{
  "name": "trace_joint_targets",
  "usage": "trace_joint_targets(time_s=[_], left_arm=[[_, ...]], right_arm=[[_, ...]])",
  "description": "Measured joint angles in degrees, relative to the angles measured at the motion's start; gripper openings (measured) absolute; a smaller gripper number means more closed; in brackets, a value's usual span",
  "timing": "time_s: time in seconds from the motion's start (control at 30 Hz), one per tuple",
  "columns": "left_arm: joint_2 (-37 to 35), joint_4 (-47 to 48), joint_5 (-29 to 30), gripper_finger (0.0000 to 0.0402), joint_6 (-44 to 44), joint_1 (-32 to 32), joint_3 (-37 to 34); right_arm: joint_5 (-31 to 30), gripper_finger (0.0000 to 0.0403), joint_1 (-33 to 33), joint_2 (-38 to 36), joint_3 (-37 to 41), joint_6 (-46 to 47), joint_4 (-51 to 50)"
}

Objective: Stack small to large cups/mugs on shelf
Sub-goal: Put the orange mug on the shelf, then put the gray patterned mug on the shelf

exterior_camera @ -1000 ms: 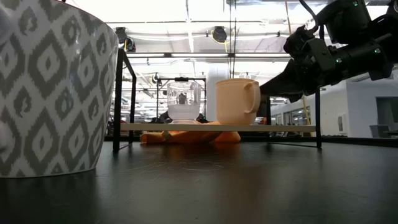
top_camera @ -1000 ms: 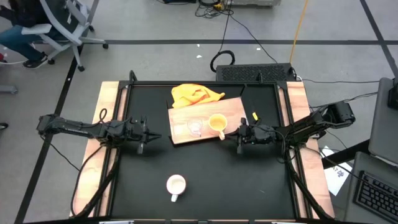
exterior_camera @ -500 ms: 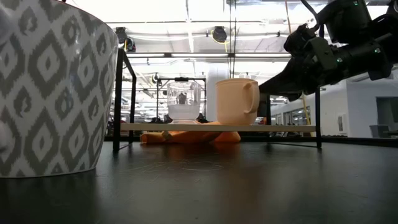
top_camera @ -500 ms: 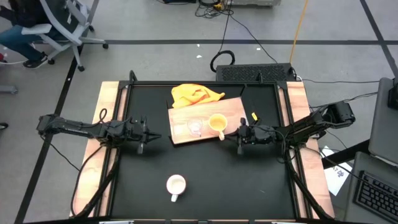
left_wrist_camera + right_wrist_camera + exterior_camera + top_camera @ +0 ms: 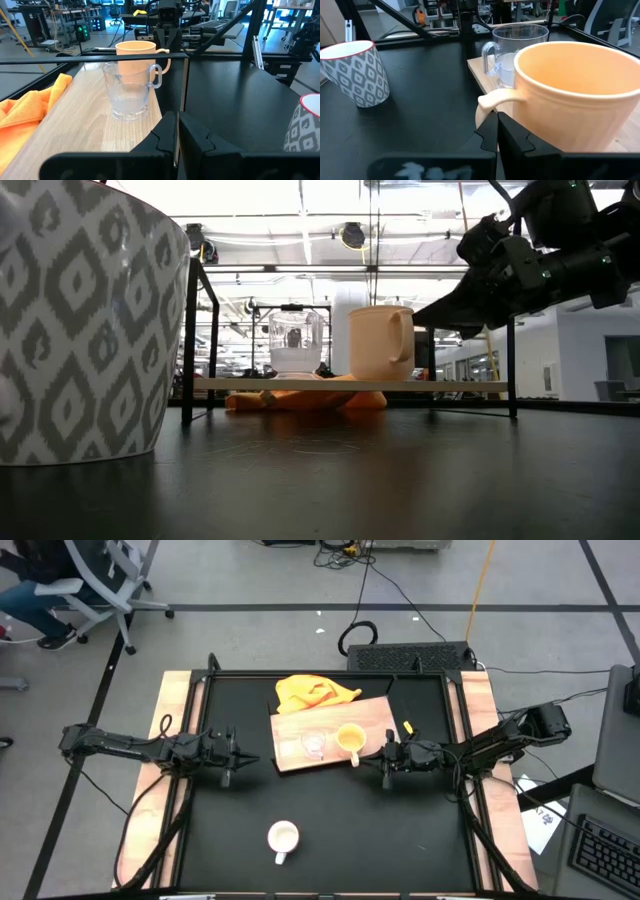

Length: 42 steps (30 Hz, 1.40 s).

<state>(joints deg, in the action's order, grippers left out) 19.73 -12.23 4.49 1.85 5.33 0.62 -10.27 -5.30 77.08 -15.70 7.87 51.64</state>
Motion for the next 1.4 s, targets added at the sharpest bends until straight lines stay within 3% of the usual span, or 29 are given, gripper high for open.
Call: trace_joint_targets(time_s=[0.4, 1.07, 1.4], left_arm=[[0.0, 0.0, 0.0, 0.0024, 1.4, 0.0, 0.0], [0.0, 0.0, 0.0, 0.0024, 0.2, 0.0, 0.0], [0.0, 0.5, 0.0, 0.0024, 0.2, 0.0, 0.0]], right_arm=[[-0.2, 0.0000, 0.2, -2.0, 0.0, -1.5, -1.4], [-0.3, 0.0000, -2.6, -25.1, 0.0, -3.0, -25.3], [-0.1, 0.0000, -5.9, -32.0, 0.0, -5.0, -28.7]])
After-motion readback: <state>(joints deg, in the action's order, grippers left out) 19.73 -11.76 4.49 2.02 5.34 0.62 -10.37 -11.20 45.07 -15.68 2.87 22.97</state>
